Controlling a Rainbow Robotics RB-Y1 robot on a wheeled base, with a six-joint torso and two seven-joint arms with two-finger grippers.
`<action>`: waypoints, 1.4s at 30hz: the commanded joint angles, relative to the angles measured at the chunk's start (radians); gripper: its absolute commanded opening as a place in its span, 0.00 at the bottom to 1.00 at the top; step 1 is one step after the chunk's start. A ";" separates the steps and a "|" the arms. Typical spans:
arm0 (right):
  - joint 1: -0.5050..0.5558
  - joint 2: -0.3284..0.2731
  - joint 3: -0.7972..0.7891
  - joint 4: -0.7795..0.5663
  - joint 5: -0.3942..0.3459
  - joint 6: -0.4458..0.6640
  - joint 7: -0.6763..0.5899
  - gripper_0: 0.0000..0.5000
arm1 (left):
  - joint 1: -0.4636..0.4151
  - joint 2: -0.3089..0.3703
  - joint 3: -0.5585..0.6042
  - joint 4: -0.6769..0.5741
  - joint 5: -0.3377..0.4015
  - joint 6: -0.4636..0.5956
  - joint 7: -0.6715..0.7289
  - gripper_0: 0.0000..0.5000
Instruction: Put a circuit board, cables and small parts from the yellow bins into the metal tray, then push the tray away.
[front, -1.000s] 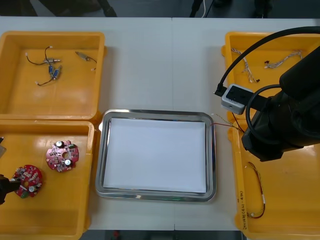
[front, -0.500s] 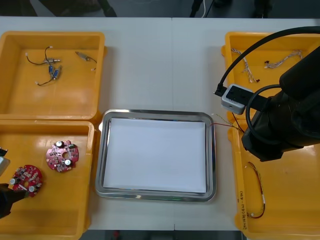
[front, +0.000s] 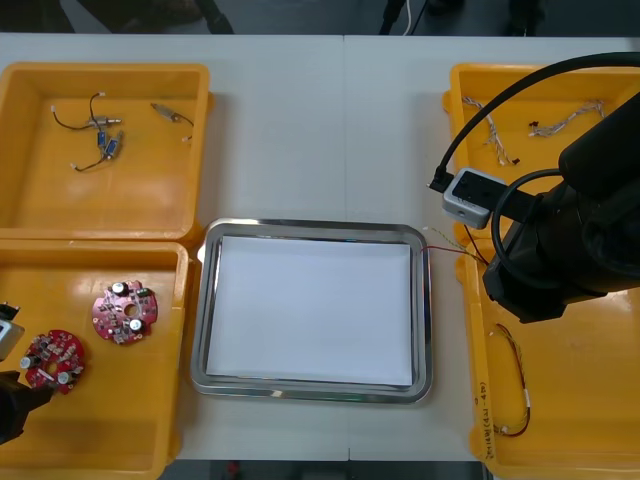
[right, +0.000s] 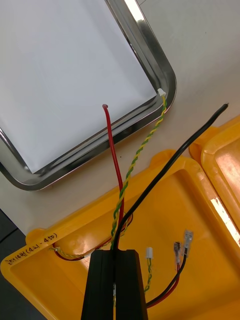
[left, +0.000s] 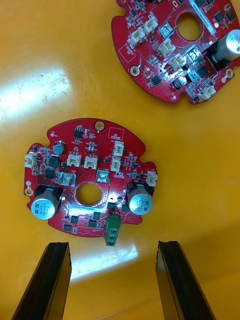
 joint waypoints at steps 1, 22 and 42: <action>-0.031 -0.006 0.011 -0.021 -0.008 0.004 -0.033 0.00 | 0.004 0.049 -0.045 0.031 -0.012 -0.023 -0.111 1.00; -0.031 -0.006 0.011 -0.021 -0.006 0.004 -0.040 0.00 | -0.083 0.069 -0.133 0.112 -0.020 -0.094 -0.108 1.00; -0.033 -0.006 0.011 -0.021 -0.006 0.004 -0.044 0.00 | -0.106 0.079 -0.174 0.135 -0.024 -0.120 -0.103 1.00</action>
